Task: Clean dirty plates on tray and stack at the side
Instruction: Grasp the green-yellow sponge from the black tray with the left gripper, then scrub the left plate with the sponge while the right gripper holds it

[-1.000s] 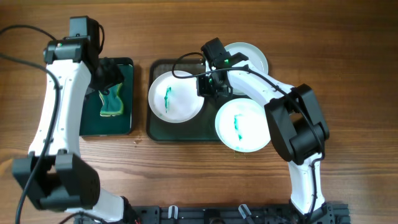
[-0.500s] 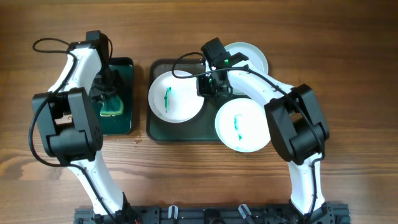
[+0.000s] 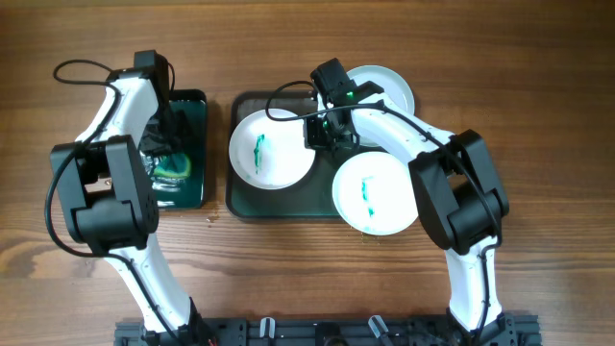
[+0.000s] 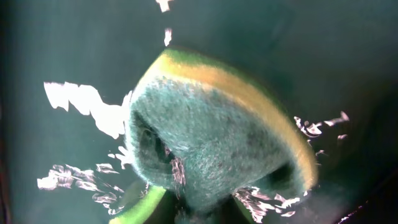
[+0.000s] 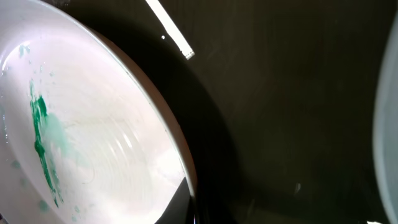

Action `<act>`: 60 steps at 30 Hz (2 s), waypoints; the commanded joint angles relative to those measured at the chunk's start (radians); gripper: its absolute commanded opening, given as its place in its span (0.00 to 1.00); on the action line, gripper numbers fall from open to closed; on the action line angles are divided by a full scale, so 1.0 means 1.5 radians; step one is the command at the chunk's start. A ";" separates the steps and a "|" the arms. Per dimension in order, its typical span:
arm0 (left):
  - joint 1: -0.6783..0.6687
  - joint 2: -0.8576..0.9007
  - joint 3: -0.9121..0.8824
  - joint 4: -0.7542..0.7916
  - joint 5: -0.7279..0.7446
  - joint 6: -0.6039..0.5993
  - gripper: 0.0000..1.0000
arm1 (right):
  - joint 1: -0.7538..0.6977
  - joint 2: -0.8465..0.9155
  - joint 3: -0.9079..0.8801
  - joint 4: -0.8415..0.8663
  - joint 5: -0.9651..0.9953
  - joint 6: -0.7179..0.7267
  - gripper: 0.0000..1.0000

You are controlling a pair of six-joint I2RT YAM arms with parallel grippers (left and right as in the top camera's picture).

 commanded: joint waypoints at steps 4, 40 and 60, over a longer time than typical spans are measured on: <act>0.002 -0.020 0.020 -0.049 0.085 0.000 0.04 | 0.003 0.038 0.001 0.005 0.035 0.000 0.04; -0.284 0.110 0.104 -0.053 0.393 0.080 0.04 | -0.072 0.042 -0.020 -0.001 -0.175 -0.099 0.04; -0.309 0.095 0.138 -0.094 0.040 -0.192 0.04 | -0.072 0.044 -0.020 0.001 -0.176 -0.099 0.04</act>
